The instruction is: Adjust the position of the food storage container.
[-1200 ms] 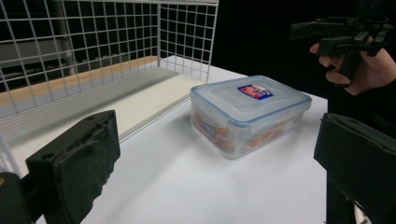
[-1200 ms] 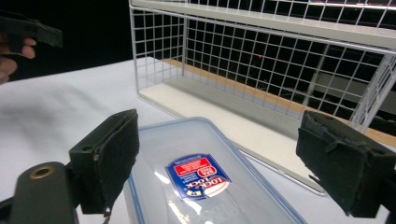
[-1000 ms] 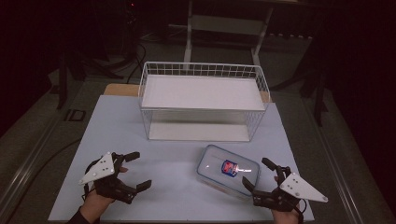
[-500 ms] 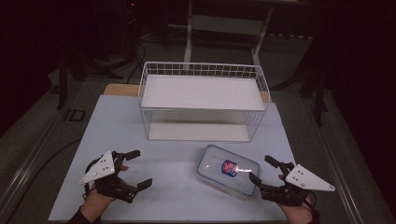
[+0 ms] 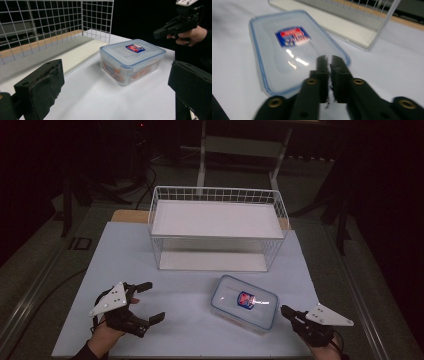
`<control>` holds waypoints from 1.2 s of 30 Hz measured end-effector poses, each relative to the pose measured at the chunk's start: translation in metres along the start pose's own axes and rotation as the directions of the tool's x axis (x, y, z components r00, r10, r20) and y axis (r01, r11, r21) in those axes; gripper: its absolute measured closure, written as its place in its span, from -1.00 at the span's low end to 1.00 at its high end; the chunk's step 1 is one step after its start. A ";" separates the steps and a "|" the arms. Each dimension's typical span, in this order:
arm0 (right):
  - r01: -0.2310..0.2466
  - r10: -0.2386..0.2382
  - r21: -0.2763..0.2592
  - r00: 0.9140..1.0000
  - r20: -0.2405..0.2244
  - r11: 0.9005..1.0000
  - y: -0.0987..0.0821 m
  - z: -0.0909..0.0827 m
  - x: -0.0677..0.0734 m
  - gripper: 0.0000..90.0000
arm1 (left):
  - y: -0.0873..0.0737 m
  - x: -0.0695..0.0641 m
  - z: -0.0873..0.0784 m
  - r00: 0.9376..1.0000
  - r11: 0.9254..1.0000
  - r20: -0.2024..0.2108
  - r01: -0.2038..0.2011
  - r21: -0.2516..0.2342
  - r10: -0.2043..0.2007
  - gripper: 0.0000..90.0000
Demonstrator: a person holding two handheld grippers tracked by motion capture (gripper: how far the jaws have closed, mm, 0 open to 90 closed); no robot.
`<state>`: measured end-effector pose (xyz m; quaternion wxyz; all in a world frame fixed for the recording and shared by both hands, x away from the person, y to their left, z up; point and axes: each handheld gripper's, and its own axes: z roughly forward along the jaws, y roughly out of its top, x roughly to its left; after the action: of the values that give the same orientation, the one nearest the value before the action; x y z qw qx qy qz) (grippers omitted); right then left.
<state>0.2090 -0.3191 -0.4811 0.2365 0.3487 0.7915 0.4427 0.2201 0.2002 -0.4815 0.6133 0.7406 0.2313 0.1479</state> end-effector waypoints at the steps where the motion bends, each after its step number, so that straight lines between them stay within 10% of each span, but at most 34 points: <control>1: -0.004 0.004 0.007 1.000 -0.001 1.000 -0.002 0.001 -0.001 0.99 | 0.000 0.000 0.000 1.000 1.000 0.003 -0.001 0.001 0.001 -0.99; 14: -0.033 0.038 0.098 0.998 -0.049 0.995 -0.017 0.018 -0.005 1.00 | 0.000 0.000 0.001 1.000 1.000 0.013 0.000 0.002 0.000 -0.99; 36: -0.004 0.012 0.082 0.995 -0.097 0.997 0.004 0.053 -0.005 1.00 | -0.001 -0.003 0.005 0.999 1.000 0.037 0.004 0.011 -0.004 -0.99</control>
<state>0.2494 -0.2934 -0.5035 0.1815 0.3393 0.8181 0.4274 0.2199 0.1949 -0.4834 0.6138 0.7460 0.2223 0.1319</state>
